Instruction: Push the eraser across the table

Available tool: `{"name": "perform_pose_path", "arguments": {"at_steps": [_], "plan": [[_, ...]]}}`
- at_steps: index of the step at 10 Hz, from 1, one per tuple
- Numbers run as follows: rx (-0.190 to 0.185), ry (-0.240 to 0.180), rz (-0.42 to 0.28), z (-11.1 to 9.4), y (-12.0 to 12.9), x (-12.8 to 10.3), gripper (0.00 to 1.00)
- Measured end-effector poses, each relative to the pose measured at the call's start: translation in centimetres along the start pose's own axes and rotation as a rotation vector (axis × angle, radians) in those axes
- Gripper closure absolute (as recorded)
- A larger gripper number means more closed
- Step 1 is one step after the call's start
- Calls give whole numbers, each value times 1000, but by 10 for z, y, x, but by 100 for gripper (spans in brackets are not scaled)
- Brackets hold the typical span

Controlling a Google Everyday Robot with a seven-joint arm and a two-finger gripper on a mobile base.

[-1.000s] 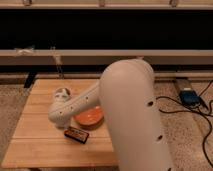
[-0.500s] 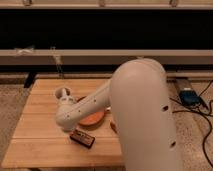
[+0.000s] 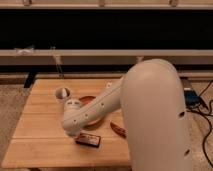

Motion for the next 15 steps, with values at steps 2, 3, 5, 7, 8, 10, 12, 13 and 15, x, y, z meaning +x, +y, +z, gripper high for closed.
{"name": "perform_pose_path", "arguments": {"at_steps": [2,3,5,7,8,10,12,13,15], "plan": [[-18,2,8,-2,10,3,100],[-23,3,15,-3,13,6,100],[-30,5,36,-6,18,17,100],[-36,6,61,-7,20,28,100],[-39,7,74,-7,20,35,100],[-45,10,93,-7,22,48,100],[-51,15,113,-7,24,63,100],[-52,23,124,-8,25,74,100],[-50,33,136,-11,27,88,100]]}}
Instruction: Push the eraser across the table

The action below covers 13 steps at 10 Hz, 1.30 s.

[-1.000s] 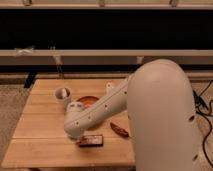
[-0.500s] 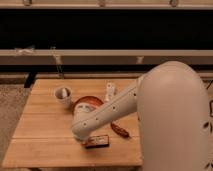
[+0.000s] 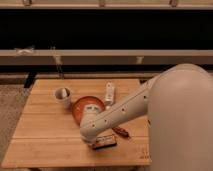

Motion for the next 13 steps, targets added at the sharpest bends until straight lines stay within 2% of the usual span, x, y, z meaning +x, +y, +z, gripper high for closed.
{"name": "perform_pose_path", "arguments": {"at_steps": [13], "plan": [[28,17,84,-14,-13,67,100]]}}
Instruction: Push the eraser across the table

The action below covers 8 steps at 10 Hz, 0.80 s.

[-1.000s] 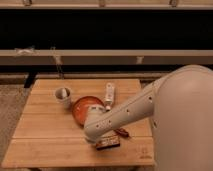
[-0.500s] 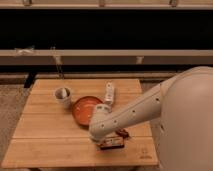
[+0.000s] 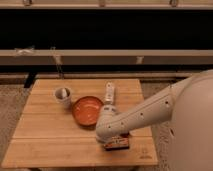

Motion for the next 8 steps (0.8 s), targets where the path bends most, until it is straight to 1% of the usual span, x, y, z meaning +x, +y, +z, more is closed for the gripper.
{"name": "perform_pose_path", "arguments": {"at_steps": [4,8], "plan": [[11,-1,28,-4,-3,16,100],[38,-7,69,-11,-10,36,100]]}}
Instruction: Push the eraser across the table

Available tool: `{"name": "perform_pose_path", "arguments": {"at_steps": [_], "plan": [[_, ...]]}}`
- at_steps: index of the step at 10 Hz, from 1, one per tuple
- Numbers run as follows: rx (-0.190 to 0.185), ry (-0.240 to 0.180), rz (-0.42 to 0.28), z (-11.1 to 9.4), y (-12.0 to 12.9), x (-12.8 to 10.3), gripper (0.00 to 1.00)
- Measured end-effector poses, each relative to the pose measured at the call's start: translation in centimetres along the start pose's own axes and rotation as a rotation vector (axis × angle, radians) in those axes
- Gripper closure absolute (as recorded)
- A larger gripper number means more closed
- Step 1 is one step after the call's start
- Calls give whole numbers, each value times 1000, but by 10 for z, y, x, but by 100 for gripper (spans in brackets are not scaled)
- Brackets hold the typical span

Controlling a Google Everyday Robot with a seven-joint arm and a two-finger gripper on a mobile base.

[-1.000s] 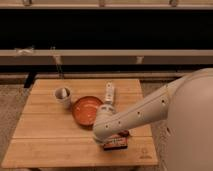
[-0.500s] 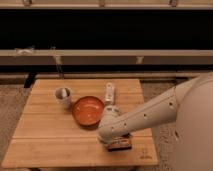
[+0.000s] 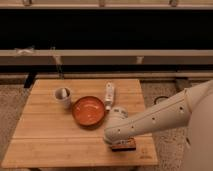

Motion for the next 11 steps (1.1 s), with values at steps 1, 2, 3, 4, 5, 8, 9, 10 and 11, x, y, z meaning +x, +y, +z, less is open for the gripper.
{"name": "perform_pose_path", "arguments": {"at_steps": [1,2,3,4,5,8,9,10,11], "plan": [[4,0,5,-2,-1,3,100],[8,1,11,-3,-2,7,100],[14,2,23,-5,-4,13,100],[20,2,32,-6,-5,17,100],[27,3,47,-8,-7,25,100],[46,-2,88,-13,-11,45,100],[57,-6,106,-16,-13,52,100],[63,-10,118,-17,-13,56,100],[71,-17,134,-20,-14,62,100]]}}
